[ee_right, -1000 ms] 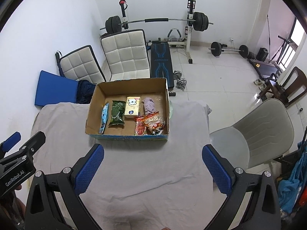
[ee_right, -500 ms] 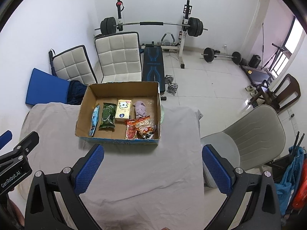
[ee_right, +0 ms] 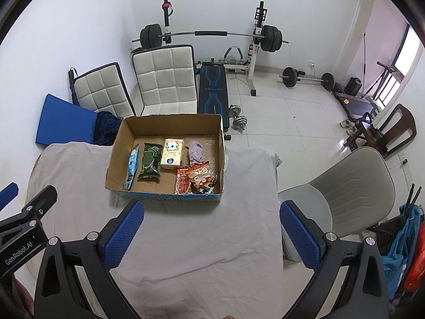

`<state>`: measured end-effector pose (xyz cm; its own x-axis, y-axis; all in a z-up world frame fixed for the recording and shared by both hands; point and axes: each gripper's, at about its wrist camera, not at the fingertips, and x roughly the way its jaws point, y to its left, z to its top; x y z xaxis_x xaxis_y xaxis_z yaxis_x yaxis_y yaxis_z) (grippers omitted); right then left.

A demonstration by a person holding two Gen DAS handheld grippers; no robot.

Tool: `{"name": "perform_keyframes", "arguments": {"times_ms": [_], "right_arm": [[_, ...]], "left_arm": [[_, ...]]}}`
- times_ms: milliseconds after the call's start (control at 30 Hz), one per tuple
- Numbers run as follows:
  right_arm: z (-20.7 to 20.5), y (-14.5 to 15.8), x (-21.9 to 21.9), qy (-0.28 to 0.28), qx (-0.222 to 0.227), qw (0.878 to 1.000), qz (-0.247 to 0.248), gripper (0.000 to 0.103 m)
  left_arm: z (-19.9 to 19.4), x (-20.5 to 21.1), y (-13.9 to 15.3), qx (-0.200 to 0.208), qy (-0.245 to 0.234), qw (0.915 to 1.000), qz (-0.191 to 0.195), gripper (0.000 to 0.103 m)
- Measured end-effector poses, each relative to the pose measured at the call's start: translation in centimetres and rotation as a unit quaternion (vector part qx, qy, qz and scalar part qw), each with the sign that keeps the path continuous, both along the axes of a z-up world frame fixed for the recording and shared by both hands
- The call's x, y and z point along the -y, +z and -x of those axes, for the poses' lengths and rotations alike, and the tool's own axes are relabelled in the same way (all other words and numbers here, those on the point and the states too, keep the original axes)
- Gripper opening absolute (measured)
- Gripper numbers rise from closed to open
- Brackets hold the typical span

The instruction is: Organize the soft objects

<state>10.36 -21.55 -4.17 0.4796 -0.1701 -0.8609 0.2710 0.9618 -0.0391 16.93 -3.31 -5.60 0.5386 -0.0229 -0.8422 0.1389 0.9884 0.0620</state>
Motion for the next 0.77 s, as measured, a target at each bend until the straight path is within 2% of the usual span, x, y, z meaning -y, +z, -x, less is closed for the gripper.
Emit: {"name": "perform_keyframes", "arguments": {"times_ms": [767], "right_arm": [[0.19,0.58,-0.23,0.002,-0.005,1.000,0.000,0.103]], "left_arm": [[0.27,-0.10,-0.17,-0.004,-0.003,1.0000,0.002,0.099]]}}
